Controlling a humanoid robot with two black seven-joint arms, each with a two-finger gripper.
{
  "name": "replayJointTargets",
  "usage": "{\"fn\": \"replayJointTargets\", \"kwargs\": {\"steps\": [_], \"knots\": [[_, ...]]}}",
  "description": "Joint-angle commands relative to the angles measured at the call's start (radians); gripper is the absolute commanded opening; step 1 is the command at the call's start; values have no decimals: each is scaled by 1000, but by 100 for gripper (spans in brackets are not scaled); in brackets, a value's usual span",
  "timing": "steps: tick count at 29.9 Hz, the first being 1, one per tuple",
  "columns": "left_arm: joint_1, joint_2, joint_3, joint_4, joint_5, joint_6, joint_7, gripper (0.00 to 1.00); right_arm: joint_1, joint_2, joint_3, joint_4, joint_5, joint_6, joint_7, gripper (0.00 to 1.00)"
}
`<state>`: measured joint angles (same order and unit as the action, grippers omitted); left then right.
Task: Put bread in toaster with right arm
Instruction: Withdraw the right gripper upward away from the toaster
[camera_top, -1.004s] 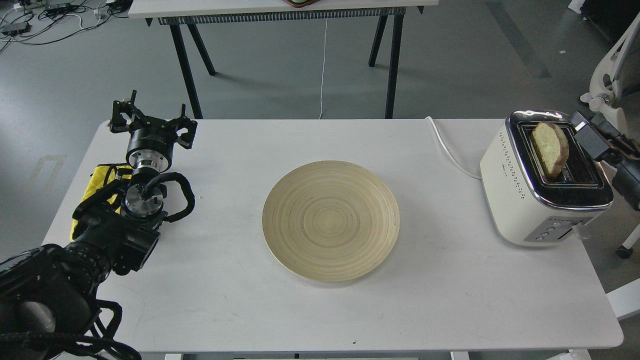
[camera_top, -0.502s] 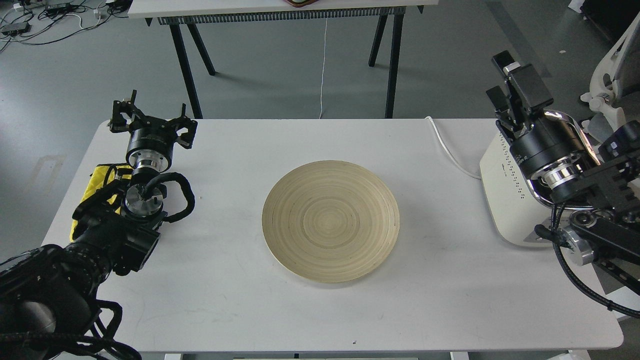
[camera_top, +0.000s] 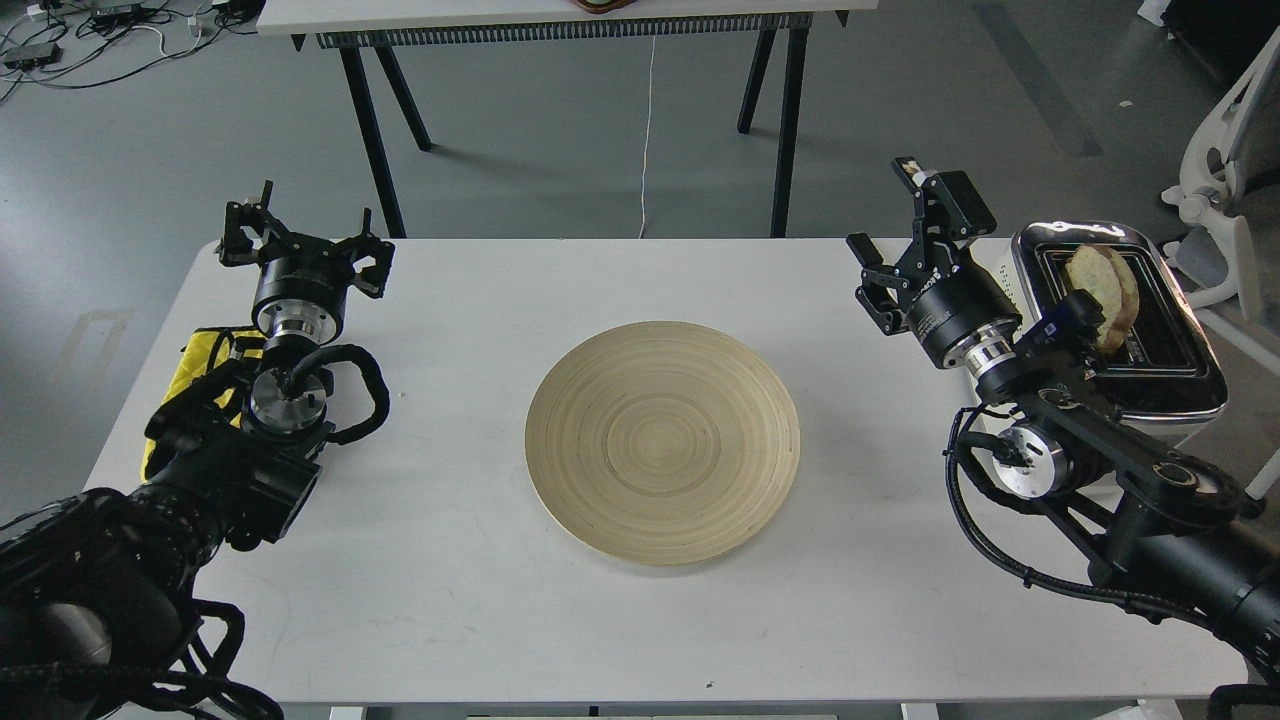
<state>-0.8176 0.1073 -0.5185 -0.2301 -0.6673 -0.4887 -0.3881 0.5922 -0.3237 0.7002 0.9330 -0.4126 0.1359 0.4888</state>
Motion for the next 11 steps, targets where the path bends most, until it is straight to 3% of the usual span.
{"fn": "replayJointTargets", "kwargs": {"steps": [1, 11], "knots": [[0, 0, 0, 0, 0, 0, 0, 100, -2, 47, 13, -83, 11, 82, 0, 98], [0, 0, 0, 0, 0, 0, 0, 100, -5, 75, 27, -85, 12, 85, 0, 98]]}}
